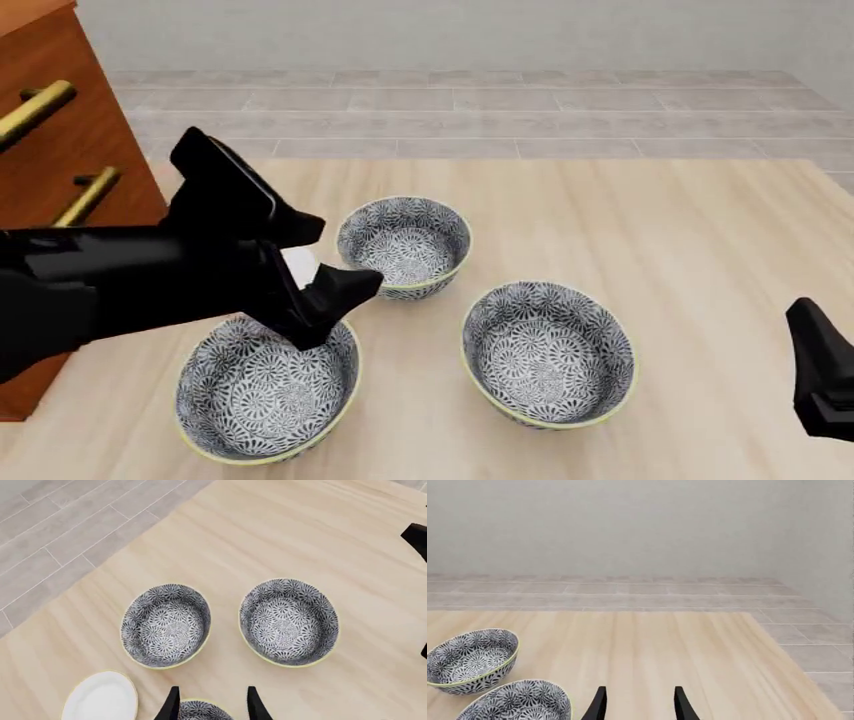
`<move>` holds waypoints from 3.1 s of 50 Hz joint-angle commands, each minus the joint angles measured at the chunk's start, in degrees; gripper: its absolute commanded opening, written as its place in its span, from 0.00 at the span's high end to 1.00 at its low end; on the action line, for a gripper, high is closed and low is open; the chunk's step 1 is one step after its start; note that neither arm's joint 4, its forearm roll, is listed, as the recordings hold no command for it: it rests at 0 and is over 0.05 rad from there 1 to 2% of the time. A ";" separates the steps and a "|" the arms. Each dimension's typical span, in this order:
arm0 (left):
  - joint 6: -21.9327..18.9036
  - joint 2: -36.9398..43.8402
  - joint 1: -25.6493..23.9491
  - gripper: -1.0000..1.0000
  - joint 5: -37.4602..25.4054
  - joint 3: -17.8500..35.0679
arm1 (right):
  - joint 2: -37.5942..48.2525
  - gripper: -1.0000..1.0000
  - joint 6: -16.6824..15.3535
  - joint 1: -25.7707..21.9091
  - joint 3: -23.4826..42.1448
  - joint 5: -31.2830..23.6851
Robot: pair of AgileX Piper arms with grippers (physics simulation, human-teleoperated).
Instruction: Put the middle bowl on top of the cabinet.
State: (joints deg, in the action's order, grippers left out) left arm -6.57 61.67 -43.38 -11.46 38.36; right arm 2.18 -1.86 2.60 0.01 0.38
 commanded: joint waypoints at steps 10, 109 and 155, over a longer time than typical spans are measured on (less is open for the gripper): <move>3.12 8.12 -2.96 0.00 1.77 3.98 | 0.51 0.00 -0.12 0.51 0.00 0.43; 14.99 28.55 -7.32 0.00 9.73 12.10 | 5.61 0.00 0.46 1.86 0.00 3.61; 15.75 35.35 -7.20 0.00 11.71 12.57 | 3.17 0.00 0.83 2.10 0.00 1.28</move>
State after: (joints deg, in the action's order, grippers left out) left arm 8.75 96.48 -50.32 -0.23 50.99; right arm 6.04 -1.10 4.64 0.01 2.29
